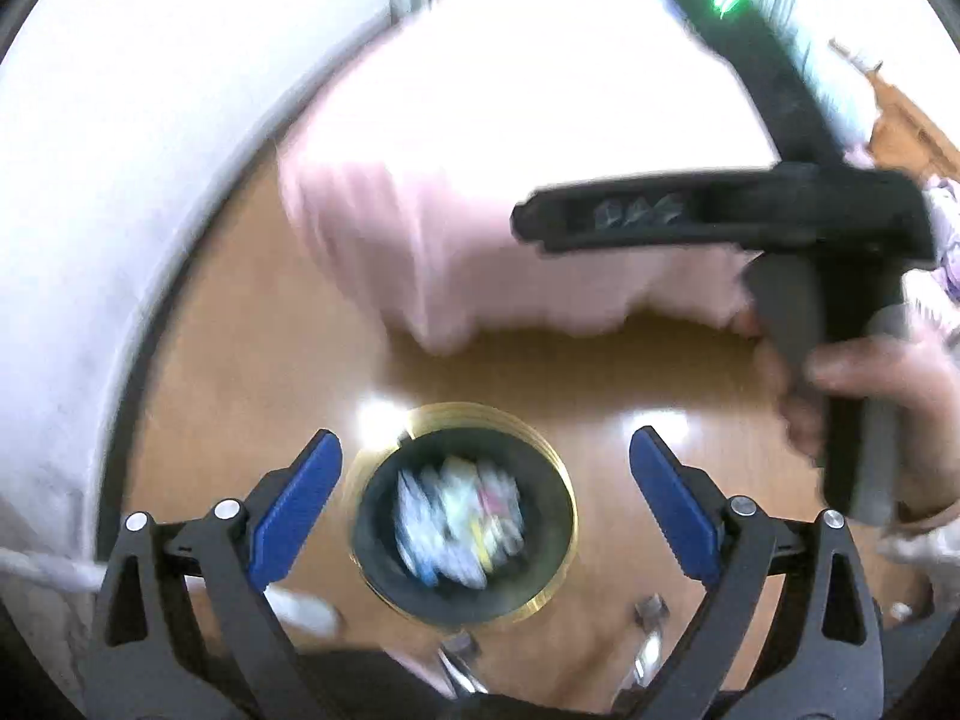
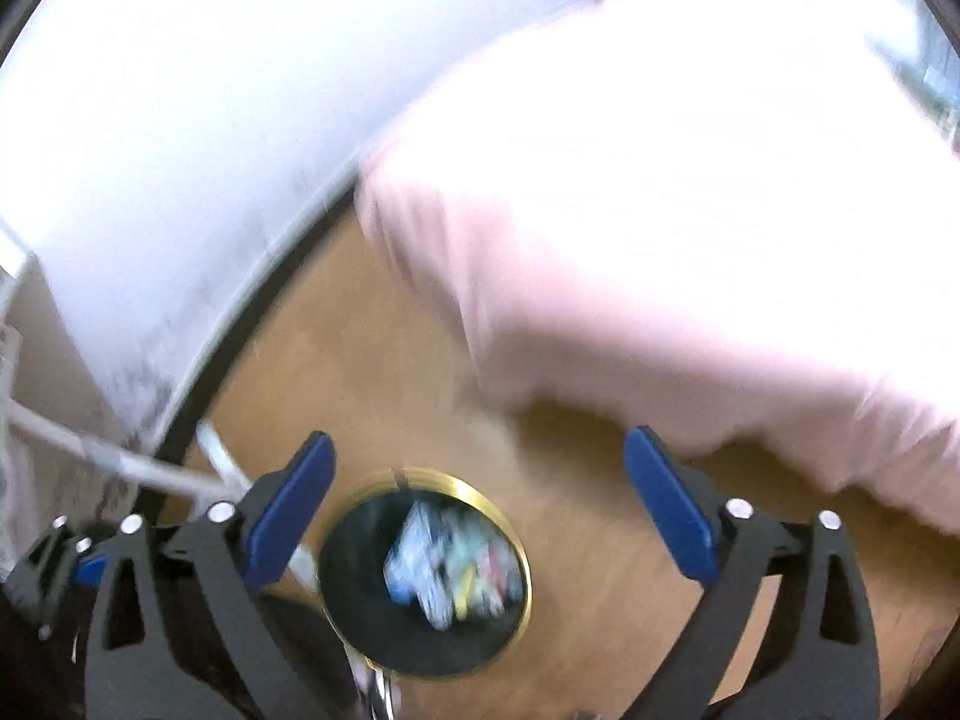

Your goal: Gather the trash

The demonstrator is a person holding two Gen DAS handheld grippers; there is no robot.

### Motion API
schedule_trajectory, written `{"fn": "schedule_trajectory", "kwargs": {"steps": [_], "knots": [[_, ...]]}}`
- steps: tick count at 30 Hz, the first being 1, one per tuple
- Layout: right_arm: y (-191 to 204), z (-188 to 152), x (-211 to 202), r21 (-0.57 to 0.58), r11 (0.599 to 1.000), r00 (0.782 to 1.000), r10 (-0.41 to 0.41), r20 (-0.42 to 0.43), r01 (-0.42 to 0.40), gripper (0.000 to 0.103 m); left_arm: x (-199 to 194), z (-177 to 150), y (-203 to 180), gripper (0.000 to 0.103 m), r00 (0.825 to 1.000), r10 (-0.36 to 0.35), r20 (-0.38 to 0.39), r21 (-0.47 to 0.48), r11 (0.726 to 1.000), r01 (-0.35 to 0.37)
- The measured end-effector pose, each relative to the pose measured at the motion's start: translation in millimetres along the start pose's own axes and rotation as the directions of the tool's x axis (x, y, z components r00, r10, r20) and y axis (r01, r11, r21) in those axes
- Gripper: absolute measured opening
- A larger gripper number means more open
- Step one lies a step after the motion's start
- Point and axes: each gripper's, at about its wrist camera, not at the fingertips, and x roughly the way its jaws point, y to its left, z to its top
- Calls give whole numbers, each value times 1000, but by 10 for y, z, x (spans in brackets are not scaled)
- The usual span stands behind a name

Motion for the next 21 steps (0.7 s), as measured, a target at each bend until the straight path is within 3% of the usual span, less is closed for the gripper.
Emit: {"fn": "schedule_trajectory", "kwargs": {"steps": [1, 3, 5, 7, 8, 10, 12, 13, 14, 16, 17, 18, 21], "knots": [[149, 108, -263, -17, 1000, 997, 7, 74, -6, 96, -275, 48, 28, 94, 997, 31, 74, -7, 1000, -30], [471, 246, -646, -68, 998, 981, -3, 192, 16, 96, -901, 128, 193, 94, 966, 142, 217, -46, 990, -135], [882, 325, -930, -137, 989, 960, -9, 279, 49, 96, -1416, 109, 471, 94, 920, 272, 282, -120, 961, -247], [1439, 364, -1179, -231, 973, 945, 77, 319, -2, 96, -1905, -12, 826, 94, 868, 389, 309, -229, 916, -329], [1720, 369, -1281, -270, 962, 936, 122, 332, -30, 96, -2179, -127, 1029, 95, 827, 472, 306, -298, 872, -388], [2190, 360, -1426, -337, 939, 917, 191, 349, -68, 96, -2651, -402, 1329, 96, 717, 631, 296, -411, 762, -501], [2831, 234, -1559, -424, 901, 892, 263, 368, -91, 96, -3092, -762, 1585, 96, 570, 784, 245, -509, 604, -613], [3158, 132, -1596, -460, 882, 881, 296, 369, -103, 96, -3258, -951, 1707, 96, 508, 838, 199, -543, 525, -655], [3458, 13, -1621, -492, 862, 873, 328, 362, -120, 96, -3382, -1126, 1820, 96, 468, 870, 152, -570, 464, -678], [3948, -181, -1650, -550, 821, 865, 380, 329, -151, 96, -3558, -1409, 2006, 97, 441, 894, 83, -611, 396, -686], [4278, -354, -1688, -598, 781, 856, 423, 297, -178, 96, -3683, -1650, 2131, 96, 429, 903, 36, -646, 348, -679], [4454, -473, -1708, -622, 758, 847, 450, 282, -196, 96, -3726, -1776, 2191, 97, 420, 908, 14, -663, 322, -676], [4952, -820, -1776, -674, 679, 804, 556, 211, -292, 96, -3888, -2271, 2428, 96, 373, 924, -82, -699, 213, -682]]}}
